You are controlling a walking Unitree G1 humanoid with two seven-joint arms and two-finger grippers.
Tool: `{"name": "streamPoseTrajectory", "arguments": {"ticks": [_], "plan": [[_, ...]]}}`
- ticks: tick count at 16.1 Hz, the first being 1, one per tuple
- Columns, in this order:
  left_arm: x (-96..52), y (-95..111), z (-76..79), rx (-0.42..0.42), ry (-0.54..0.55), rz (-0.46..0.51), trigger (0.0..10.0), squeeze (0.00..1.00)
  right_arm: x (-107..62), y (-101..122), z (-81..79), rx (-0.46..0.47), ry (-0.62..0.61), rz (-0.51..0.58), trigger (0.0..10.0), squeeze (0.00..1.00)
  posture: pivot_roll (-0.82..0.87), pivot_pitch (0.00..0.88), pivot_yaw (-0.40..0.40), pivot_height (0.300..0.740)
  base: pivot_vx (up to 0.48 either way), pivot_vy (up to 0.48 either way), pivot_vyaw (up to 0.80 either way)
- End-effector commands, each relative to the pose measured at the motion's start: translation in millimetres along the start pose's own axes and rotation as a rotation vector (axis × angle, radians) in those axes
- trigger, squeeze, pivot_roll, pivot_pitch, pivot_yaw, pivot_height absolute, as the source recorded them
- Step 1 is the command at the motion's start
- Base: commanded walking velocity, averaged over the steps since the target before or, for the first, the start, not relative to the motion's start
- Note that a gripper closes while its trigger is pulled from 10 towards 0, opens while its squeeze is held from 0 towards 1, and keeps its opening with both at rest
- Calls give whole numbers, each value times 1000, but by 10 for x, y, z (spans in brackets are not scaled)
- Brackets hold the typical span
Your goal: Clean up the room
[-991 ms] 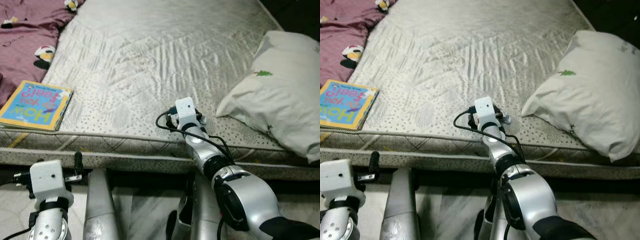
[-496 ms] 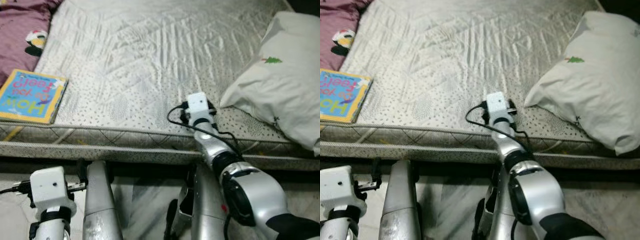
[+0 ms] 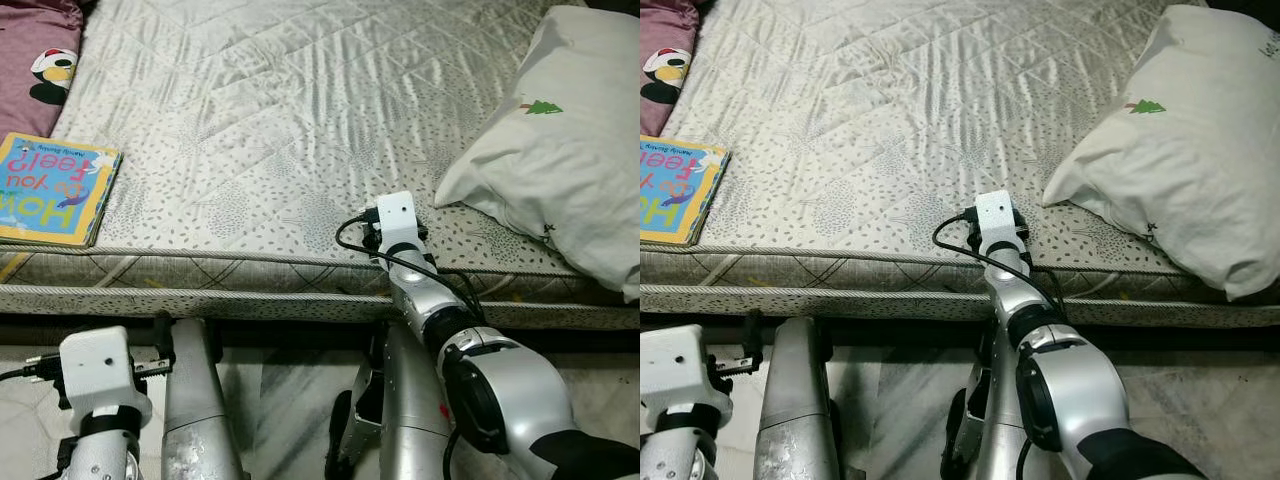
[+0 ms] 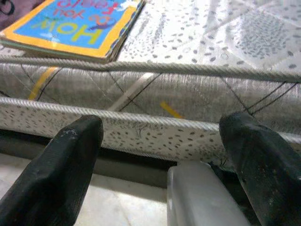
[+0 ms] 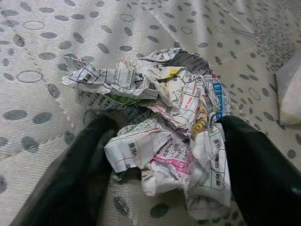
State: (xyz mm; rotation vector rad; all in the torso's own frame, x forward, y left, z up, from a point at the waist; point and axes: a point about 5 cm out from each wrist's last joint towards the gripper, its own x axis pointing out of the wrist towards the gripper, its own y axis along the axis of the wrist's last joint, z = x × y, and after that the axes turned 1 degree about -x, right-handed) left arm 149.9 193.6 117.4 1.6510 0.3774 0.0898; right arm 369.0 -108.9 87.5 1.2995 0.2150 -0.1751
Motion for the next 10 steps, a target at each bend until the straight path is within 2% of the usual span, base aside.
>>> {"name": "streamPoseTrajectory", "arguments": {"ticks": [1,3,10], "plan": [[10,-14,-13,8,9,-12,10000,0,-25,-132,22,18,-4,-51,0,0,304,232,-126,503,0,0,0],[70,70,-2,-10,8,53,10000,0,-12,-96,42,24,-2,-40,0,0,301,213,-126,503,0,0,0],[254,101,21,-5,11,88,10000,0,18,1,90,56,0,-11,0,0,310,150,-131,503,0,0,0]]}}
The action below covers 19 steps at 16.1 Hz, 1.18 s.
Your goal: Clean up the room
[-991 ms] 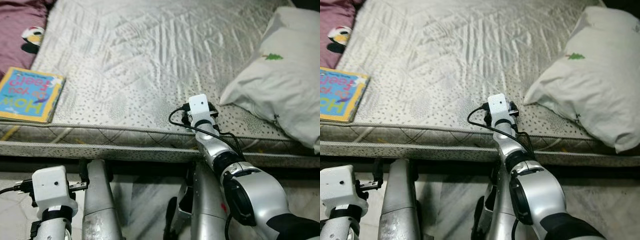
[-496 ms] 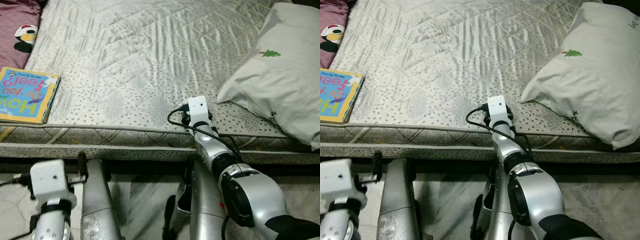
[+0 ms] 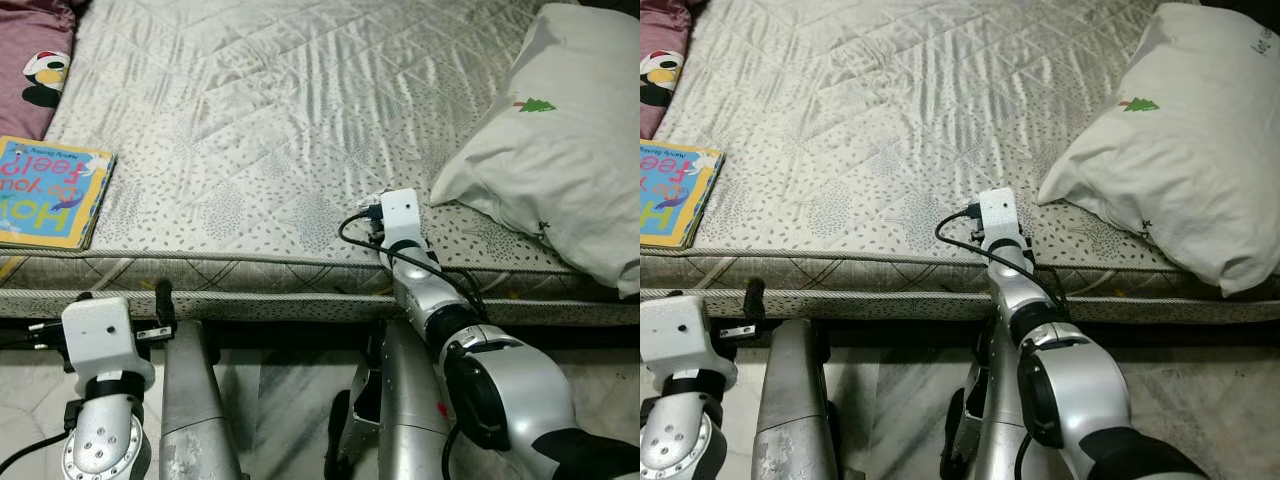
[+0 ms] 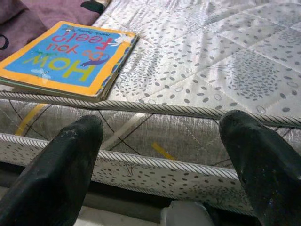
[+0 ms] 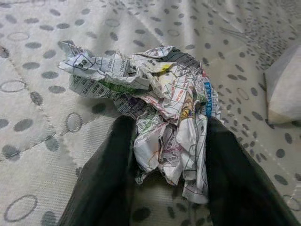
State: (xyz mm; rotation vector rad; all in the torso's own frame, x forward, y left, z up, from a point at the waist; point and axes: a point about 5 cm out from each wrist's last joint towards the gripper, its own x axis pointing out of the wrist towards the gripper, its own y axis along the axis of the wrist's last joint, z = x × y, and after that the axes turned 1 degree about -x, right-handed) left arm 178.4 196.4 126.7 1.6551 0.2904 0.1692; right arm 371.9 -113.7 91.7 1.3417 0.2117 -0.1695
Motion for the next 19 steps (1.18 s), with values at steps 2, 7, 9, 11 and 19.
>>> {"name": "streamPoseTrajectory", "arguments": {"ticks": [2,7,9,11,19], "plan": [[64,-46,-10,8,12,-5,10000,0,13,16,35,32,-4,-9,0,0,304,126,-135,503,0,0,0],[300,-51,112,-14,-32,31,10000,0,41,120,151,66,-22,37,0,0,239,42,-97,503,0,0,0],[453,-12,203,-26,-78,63,10000,0,29,75,324,115,-54,63,0,0,216,0,-77,503,0,0,0],[607,43,260,-46,-111,95,10000,0,-9,42,437,123,-11,135,0,0,183,0,-54,503,0,0,0],[747,39,501,-25,-270,142,10000,0,-623,-402,518,38,285,332,0,0,42,0,-6,503,0,0,0]]}}
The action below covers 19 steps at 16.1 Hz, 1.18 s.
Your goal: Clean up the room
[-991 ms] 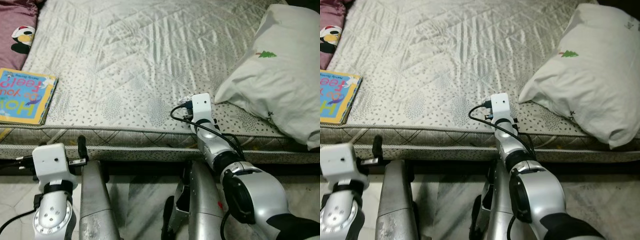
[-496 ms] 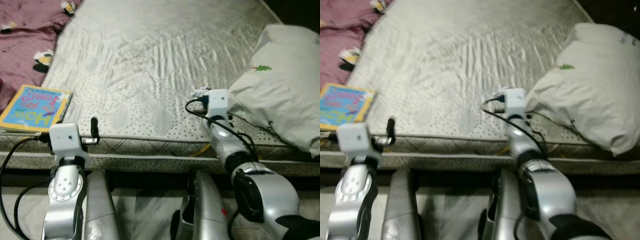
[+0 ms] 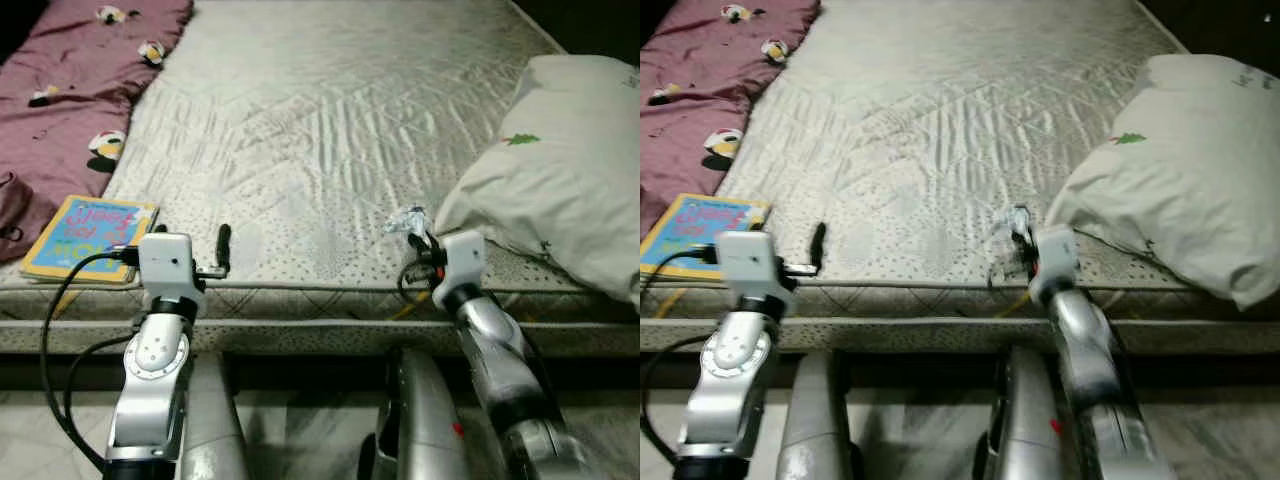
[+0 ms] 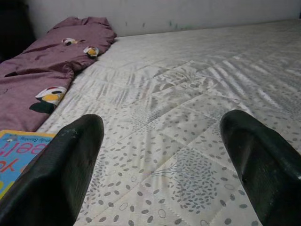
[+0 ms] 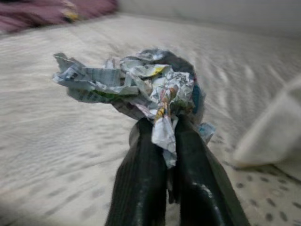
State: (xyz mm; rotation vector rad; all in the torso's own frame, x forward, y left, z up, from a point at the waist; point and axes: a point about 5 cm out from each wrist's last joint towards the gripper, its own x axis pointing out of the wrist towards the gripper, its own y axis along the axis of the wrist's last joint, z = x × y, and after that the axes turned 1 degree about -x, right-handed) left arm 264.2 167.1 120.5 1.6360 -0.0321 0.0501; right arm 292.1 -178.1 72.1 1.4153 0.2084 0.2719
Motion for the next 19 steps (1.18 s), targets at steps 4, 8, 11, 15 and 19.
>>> {"name": "streamPoseTrajectory", "arguments": {"ticks": [4,8,11,15,19], "plan": [[31,-14,-27,15,-14,6,10000,0,-255,121,-38,51,-119,20,0,0,1,0,-6,503,0,0,0],[34,40,-20,21,-30,23,10000,0,-429,237,-223,7,-52,-28,0,0,-15,0,15,503,0,0,0],[-119,-112,-38,-8,2,-36,10000,0,-491,272,-517,-28,116,-65,10000,0,-34,0,48,503,0,0,0],[-210,-204,340,-77,-247,-114,10000,0,-263,464,-505,33,-18,9,10000,0,15,0,-20,503,0,0,0],[-256,-246,340,-39,-248,-132,10000,0,-192,504,-398,110,-177,24,10000,0,-16,0,6,503,0,0,0]]}}
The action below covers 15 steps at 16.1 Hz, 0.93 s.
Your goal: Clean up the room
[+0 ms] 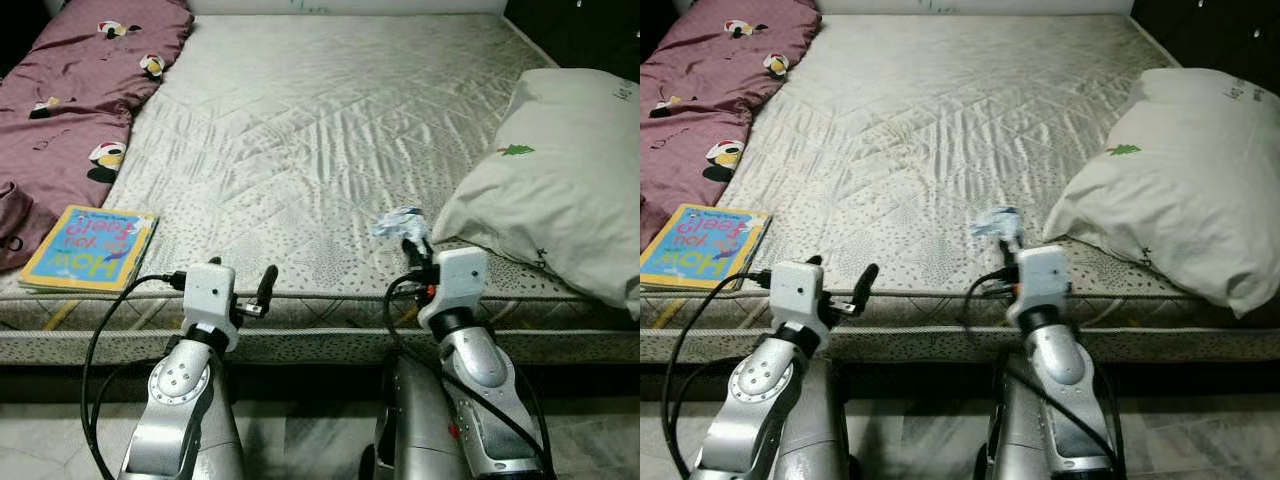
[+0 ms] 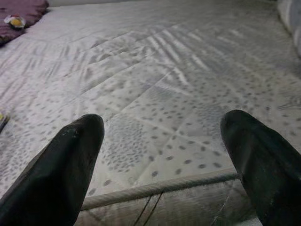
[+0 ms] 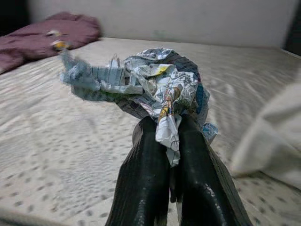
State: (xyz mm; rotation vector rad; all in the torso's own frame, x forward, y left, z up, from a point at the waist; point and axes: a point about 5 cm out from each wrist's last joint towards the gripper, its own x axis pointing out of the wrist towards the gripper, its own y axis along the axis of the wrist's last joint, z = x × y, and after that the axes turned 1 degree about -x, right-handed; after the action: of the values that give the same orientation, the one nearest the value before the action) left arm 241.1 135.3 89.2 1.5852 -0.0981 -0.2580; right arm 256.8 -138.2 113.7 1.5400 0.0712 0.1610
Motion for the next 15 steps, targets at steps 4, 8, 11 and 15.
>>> {"name": "streamPoseTrajectory", "arguments": {"ticks": [4,8,11,15], "plan": [[98,134,-30,2,8,57,10000,0,63,102,184,32,-117,38,10000,0,-51,0,17,513,0,0,0],[105,86,-106,-38,96,49,10000,0,99,89,268,38,-153,29,10000,0,-55,0,21,553,0,0,0],[53,46,-173,-51,137,36,10000,0,45,4,214,51,-157,-8,10000,0,-46,0,5,578,0,0,0],[186,106,-173,2,116,37,10000,0,172,81,228,46,-133,4,10000,0,-29,0,-30,612,0,0,0]]}}
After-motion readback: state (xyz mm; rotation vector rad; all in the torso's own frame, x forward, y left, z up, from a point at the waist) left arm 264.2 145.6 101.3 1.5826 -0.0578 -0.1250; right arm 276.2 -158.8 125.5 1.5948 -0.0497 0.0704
